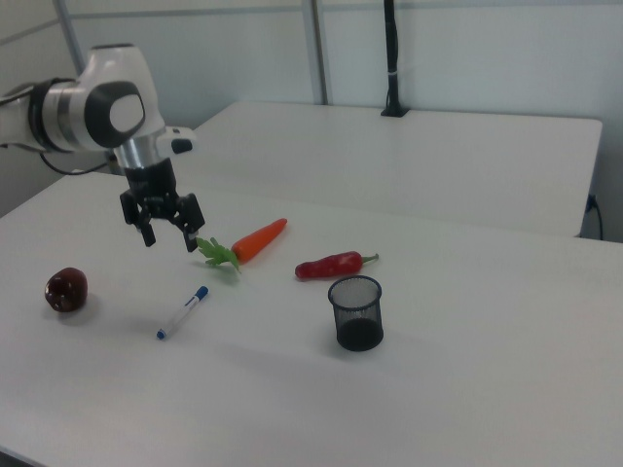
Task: Place marker
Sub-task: 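Lower the gripper over the white marker lying on the table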
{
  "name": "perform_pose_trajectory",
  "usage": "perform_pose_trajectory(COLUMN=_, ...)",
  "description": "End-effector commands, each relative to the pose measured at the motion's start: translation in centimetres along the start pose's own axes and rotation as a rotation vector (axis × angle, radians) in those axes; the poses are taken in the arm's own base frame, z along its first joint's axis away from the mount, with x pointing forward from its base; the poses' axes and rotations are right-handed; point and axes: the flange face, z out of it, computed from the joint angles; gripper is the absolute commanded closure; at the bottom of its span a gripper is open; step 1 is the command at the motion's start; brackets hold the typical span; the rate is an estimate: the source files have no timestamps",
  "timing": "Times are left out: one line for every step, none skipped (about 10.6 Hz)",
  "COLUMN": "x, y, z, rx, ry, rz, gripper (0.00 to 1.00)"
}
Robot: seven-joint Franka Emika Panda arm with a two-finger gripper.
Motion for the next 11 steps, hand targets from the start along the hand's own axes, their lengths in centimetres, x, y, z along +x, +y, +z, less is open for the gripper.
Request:
perform_pose_trajectory(x=0.8, y=-2.5, z=5.4, rx=0.013, ry=0.000, rz=0.035, gripper=0.00)
perform_pose_trajectory(x=1.4, y=-2.9, z=7.0, rx=0.018, ry=0.013, rz=0.040, gripper=0.00)
perform_pose_trajectory(x=2.0, y=-3.0, z=8.1, rx=0.024, ry=0.026, rz=0.057, gripper=0.00)
perform_pose_trajectory(x=2.5, y=-2.8, z=9.4, rx=0.027, ry=0.029, rz=0.067, gripper=0.00)
perform_pose_trajectory(x=2.7, y=-3.0, z=10.4, rx=0.027, ry=0.028, rz=0.064, gripper=0.06)
perform_pose_trajectory(x=3.0, y=-3.1, z=11.6, rx=0.019, ry=0.020, rz=0.057, gripper=0.11)
perform_pose_trajectory(x=3.3, y=-3.3, z=12.5, rx=0.017, ry=0.024, rz=0.050, gripper=0.21)
perform_pose_trajectory(x=3.5, y=-3.4, z=12.9, rx=0.016, ry=0.032, rz=0.047, gripper=0.31)
perform_pose_trajectory(x=3.6, y=-3.4, z=13.4, rx=0.011, ry=0.034, rz=0.042, gripper=0.40)
perform_pose_trajectory(x=3.9, y=-3.3, z=13.6, rx=0.010, ry=0.045, rz=0.041, gripper=0.45)
perform_pose_trajectory(x=4.0, y=-3.2, z=13.8, rx=0.009, ry=0.053, rz=0.042, gripper=0.48)
